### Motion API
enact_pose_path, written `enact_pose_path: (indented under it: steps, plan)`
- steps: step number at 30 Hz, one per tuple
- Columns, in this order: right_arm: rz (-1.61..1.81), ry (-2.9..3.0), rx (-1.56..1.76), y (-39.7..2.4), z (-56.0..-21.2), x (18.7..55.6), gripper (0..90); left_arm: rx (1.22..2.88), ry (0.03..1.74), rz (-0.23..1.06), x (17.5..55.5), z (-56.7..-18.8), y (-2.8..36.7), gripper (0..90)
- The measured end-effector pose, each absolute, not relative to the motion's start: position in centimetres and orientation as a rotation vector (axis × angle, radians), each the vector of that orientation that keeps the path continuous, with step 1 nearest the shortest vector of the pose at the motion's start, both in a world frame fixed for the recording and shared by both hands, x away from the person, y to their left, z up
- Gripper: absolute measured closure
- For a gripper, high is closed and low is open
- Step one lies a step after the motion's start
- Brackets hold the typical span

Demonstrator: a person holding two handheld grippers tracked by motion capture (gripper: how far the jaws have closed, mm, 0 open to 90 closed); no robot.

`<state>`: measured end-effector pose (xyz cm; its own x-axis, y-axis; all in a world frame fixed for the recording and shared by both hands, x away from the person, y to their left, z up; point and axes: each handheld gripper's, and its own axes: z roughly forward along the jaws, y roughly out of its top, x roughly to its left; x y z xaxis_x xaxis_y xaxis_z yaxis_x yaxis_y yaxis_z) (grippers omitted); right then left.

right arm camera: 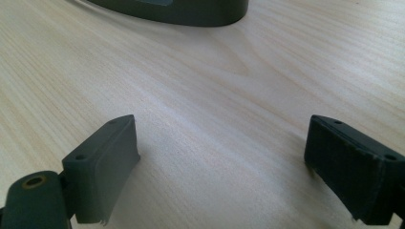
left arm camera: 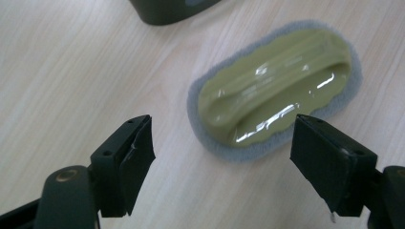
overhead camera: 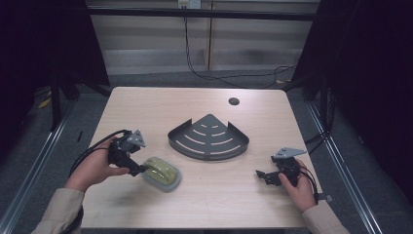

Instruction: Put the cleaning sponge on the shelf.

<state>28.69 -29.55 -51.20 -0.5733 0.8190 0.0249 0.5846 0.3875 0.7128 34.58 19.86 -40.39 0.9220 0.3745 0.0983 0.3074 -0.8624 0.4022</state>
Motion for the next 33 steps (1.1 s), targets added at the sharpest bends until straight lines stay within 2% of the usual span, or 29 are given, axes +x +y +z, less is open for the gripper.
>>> enact_pose_path:
  steps: [11,22,33]
  plan:
    - [0.991,2.32,1.223,-29.6,-51.2,28.7,10.7,2.857,0.353,0.133,35.6,-41.3,16.2,26.6]
    - [0.994,2.321,1.223,-29.6,-51.2,28.7,10.7,2.863,0.327,0.074,35.4,-41.9,15.2,29.6]
    - [0.99,2.32,1.224,-29.5,-51.2,28.7,10.7,2.9,0.293,-0.018,35.2,-42.5,14.1,42.0]
